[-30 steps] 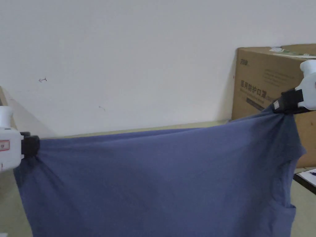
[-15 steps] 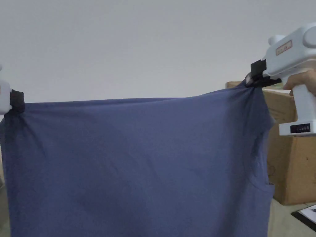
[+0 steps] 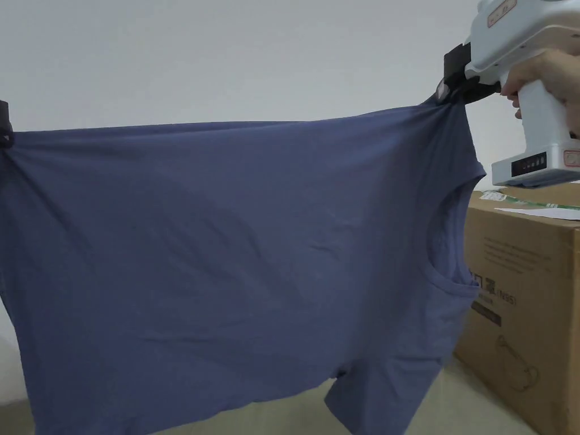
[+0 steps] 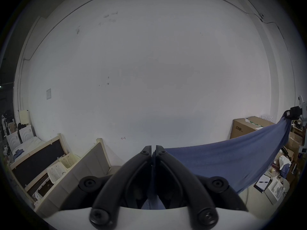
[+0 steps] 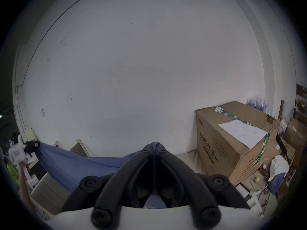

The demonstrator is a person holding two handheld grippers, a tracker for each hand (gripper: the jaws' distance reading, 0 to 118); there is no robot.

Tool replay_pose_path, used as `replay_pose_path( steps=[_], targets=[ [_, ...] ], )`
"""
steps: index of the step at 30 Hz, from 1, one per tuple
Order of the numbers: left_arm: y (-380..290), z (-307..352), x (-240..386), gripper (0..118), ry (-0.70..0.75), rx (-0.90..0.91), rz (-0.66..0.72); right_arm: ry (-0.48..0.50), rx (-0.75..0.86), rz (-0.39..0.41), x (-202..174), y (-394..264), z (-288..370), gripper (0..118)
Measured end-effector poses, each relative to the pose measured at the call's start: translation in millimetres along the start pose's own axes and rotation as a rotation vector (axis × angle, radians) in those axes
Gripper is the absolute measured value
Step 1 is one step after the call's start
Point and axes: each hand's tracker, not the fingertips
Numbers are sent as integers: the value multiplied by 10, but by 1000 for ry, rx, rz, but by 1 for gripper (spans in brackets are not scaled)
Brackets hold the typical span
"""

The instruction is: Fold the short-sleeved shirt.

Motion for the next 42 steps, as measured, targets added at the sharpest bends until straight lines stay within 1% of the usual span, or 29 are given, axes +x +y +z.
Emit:
replay_pose_path(
  steps=[2,3,5,9,10,12,16,17,18,20,21,22,24,25,28,30,31,32,34,36,37,38,40,42],
  targets=[
    [30,-78,5,1,2,-11,14,-9,-4,19,-1,-22,-30,1],
    [31,-117,15,1,-12,-4,32,-13,-3,17,4,-42,-62,1],
    [-42,-288,8,1,-2,24,27,-21,-6,14,29,-121,-155,1],
    [-445,-464,146,1,32,-23,-117,-17,-72,-37,138,-494,-421,1],
    [-583,-500,162,1,40,-18,-123,-17,-82,-27,154,-605,-483,1],
    [-951,-573,213,1,53,-75,-151,-28,-124,-7,192,-933,-649,1],
    [-1838,-902,224,1,43,-147,-110,-17,-217,-43,289,-1657,-950,1],
    [-2106,-990,236,1,31,-190,-140,-21,-271,-44,313,-1882,-1030,1],
    [-2401,-1019,287,1,43,-167,-161,-32,-285,-42,345,-2140,-1100,1],
    [-2902,-1087,387,1,44,-242,-261,-50,-350,-41,419,-2600,-1255,1],
    [-3183,-1110,421,1,60,-252,-247,-45,-363,-59,486,-2848,-1343,1],
    [-3393,-1132,429,1,48,-304,-243,-50,-396,-82,527,-3055,-1400,1],
    [-3888,-1144,435,1,21,-403,-166,-20,-451,-130,616,-3577,-1478,1],
    [-4099,-1156,423,1,4,-456,-157,-24,-479,-131,645,-3792,-1496,1],
    [-4822,-1229,377,1,46,-572,-128,-74,-545,-124,723,-4571,-1540,1],
    [-5247,-1259,293,1,35,-680,-41,-81,-615,-159,790,-5047,-1524,1],
    [-5390,-1249,257,1,30,-703,-5,-93,-635,-168,810,-5219,-1494,1],
    [-5455,-1167,261,1,43,-733,21,-82,-641,-162,837,-5373,-1453,1],
    [-5604,-1039,215,1,73,-748,72,-92,-659,-182,931,-5589,-1384,1],
    [-5735,-903,99,1,72,-737,181,-96,-672,-278,974,-5689,-1280,1],
    [-5766,-857,61,1,76,-762,224,-86,-658,-298,989,-5717,-1235,1],
    [-5780,-777,21,1,61,-787,251,-75,-661,-287,990,-5729,-1179,1],
    [-5740,-528,15,1,69,-754,240,-83,-651,-262,969,-5726,-1043,1],
    [-5722,-261,-19,1,58,-750,232,-49,-631,-268,968,-5700,-816,1]
  ],
)
